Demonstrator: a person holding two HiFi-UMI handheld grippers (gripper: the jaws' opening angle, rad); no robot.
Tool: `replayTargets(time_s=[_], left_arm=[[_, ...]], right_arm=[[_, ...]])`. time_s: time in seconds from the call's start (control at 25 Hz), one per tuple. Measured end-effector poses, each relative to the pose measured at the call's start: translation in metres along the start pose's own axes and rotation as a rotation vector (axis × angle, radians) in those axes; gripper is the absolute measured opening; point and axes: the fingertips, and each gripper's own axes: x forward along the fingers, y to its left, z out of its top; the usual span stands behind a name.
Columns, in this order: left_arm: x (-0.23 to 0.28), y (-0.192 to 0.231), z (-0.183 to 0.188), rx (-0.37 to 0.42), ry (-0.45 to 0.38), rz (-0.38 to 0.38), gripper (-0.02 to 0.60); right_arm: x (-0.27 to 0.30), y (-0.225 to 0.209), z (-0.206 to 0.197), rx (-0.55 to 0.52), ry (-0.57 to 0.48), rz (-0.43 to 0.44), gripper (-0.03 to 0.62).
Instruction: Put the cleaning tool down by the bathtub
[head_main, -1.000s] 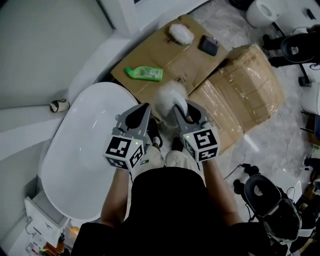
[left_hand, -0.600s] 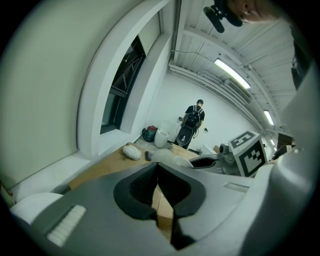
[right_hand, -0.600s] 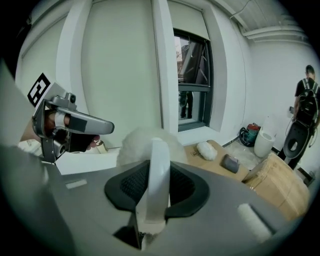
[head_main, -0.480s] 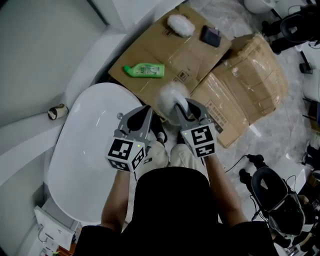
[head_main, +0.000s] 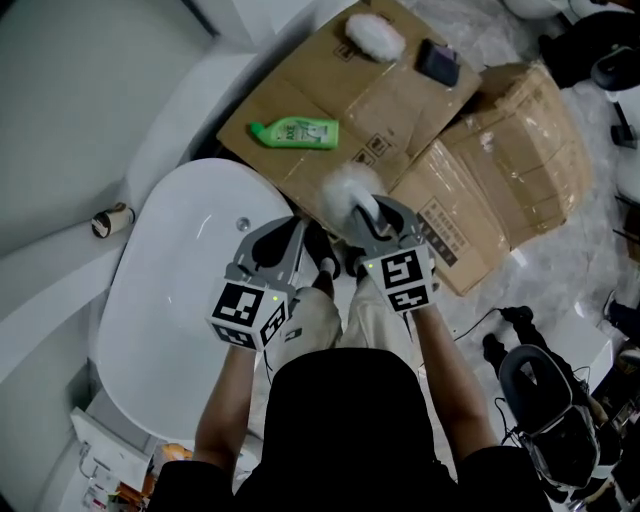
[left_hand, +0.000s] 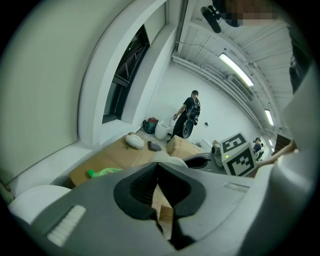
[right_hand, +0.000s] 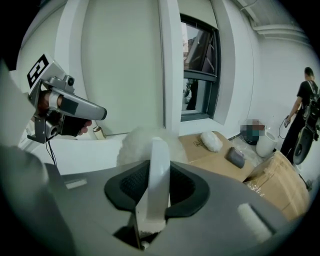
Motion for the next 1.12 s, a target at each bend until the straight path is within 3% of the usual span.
replayTargets(time_s=[0.6,1.12], left_arm=[[0.041,0.013,-0.034,-0.028,0.041,-0.002,-0.002],[0.047,0.023,-0.070,-0.070,0.074,0.003,-0.002]], right_arm=[[0.065,-0.009,-0.044,-0.027,0.062,0.034,0.100],[0.110,-0.006,-0.081,0.006,0.139,0.031,0.100]])
